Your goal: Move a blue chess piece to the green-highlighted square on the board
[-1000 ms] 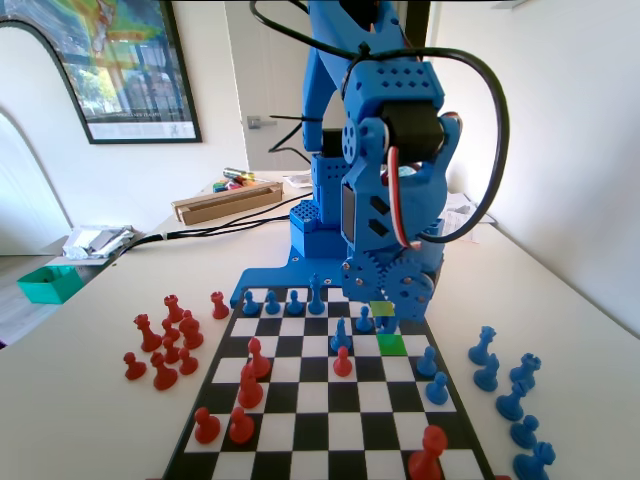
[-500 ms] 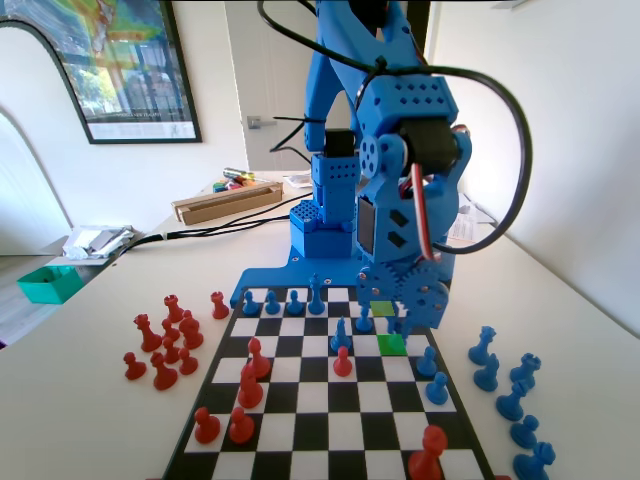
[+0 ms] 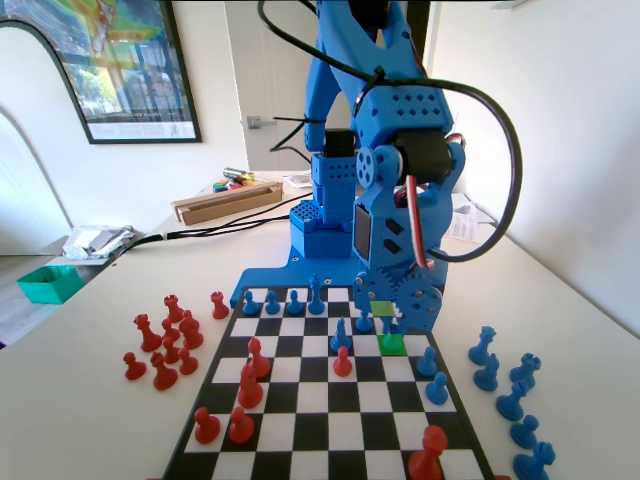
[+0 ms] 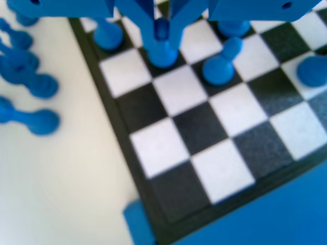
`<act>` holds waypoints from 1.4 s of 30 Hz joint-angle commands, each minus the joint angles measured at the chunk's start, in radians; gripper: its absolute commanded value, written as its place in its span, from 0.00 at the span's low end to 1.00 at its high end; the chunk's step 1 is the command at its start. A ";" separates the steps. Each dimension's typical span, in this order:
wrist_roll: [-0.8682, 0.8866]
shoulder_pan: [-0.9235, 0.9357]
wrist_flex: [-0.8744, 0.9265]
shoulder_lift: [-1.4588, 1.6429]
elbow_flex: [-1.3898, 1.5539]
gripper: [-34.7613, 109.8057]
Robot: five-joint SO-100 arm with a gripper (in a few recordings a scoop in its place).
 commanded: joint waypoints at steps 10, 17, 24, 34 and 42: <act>-0.048 0.015 0.156 0.172 -0.066 0.36; -0.103 0.034 0.449 0.368 -0.209 0.31; -0.264 0.046 0.767 0.607 -0.321 0.25; -0.594 0.086 1.121 0.977 -0.368 0.25; -0.785 0.153 1.141 1.230 -0.206 0.25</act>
